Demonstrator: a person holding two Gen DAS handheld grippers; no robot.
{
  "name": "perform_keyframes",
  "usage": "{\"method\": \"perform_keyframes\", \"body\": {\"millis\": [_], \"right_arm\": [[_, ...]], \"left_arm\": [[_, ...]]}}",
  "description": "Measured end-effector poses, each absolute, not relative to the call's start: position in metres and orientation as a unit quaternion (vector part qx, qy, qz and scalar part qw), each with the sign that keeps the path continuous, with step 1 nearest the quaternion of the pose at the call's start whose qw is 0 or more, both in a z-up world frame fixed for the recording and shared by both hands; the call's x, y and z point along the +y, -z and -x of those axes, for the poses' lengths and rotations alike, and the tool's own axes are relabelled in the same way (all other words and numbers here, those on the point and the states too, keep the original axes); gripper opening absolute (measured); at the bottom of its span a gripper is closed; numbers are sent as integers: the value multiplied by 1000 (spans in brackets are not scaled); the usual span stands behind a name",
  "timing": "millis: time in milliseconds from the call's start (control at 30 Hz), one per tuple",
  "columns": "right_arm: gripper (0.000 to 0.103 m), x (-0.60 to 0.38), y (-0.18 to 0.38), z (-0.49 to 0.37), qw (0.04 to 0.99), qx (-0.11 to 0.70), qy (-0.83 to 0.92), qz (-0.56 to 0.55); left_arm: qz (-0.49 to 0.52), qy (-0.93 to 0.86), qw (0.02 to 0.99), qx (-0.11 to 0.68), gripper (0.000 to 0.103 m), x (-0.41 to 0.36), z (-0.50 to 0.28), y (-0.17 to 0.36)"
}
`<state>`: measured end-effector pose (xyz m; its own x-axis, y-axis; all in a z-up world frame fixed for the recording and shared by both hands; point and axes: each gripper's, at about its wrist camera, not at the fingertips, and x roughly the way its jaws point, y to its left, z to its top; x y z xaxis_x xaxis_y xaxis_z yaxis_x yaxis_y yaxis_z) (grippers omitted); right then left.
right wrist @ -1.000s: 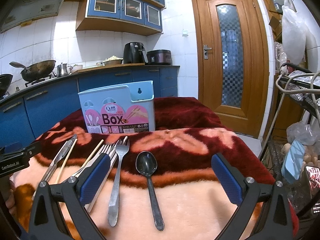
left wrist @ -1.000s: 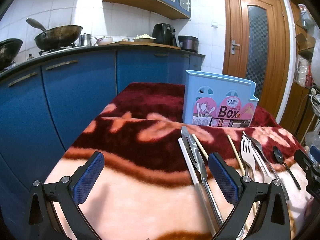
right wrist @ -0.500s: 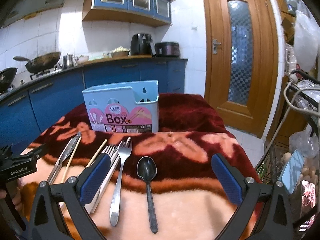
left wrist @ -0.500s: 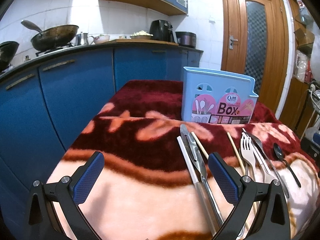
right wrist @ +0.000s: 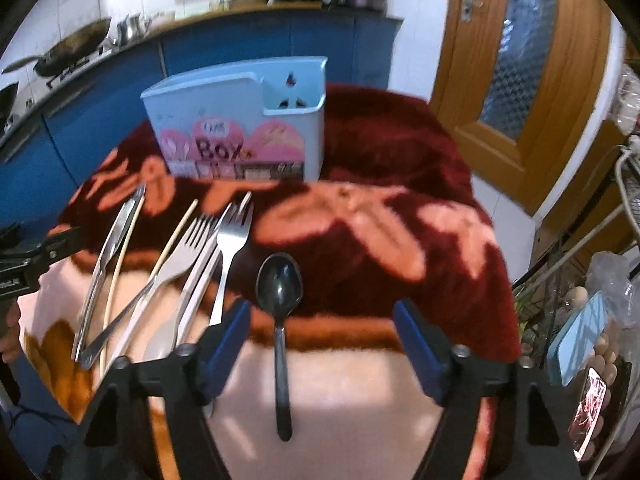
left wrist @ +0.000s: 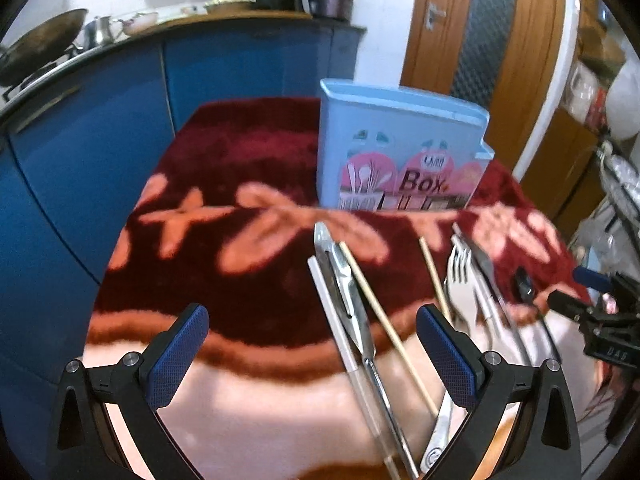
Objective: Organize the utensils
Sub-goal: 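Lower the right gripper onto the black spoon handle and close, then grasp the white chopstick with the left gripper while the right gripper lifts the black spoon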
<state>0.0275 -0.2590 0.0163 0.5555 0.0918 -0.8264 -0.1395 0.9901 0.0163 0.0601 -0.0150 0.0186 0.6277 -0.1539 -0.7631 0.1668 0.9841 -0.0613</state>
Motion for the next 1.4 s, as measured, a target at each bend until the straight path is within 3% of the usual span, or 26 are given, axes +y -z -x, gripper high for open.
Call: {"method": "perform_keyframes", "body": {"millis": [67, 200, 400, 933, 1200, 1400], "right_arm": [[64, -257, -14, -31, 871, 485, -77, 23], [51, -254, -8, -36, 851, 517, -91, 21], [35, -255, 3, -42, 830, 549, -96, 22], [33, -248, 9, -61, 800, 590, -105, 37], [31, -246, 8, -76, 766, 632, -109, 43], [21, -247, 8, -86, 760, 640, -112, 35]], "left_arm": [[-21, 91, 891, 444, 98, -18, -64, -13], [-27, 95, 874, 476, 80, -15, -66, -5], [-12, 92, 869, 485, 78, -3, -67, -5], [-48, 81, 831, 549, 76, -16, -88, 15], [-80, 119, 788, 598, 32, -38, -103, 7], [-74, 124, 758, 636, 32, -40, -121, 9]]}}
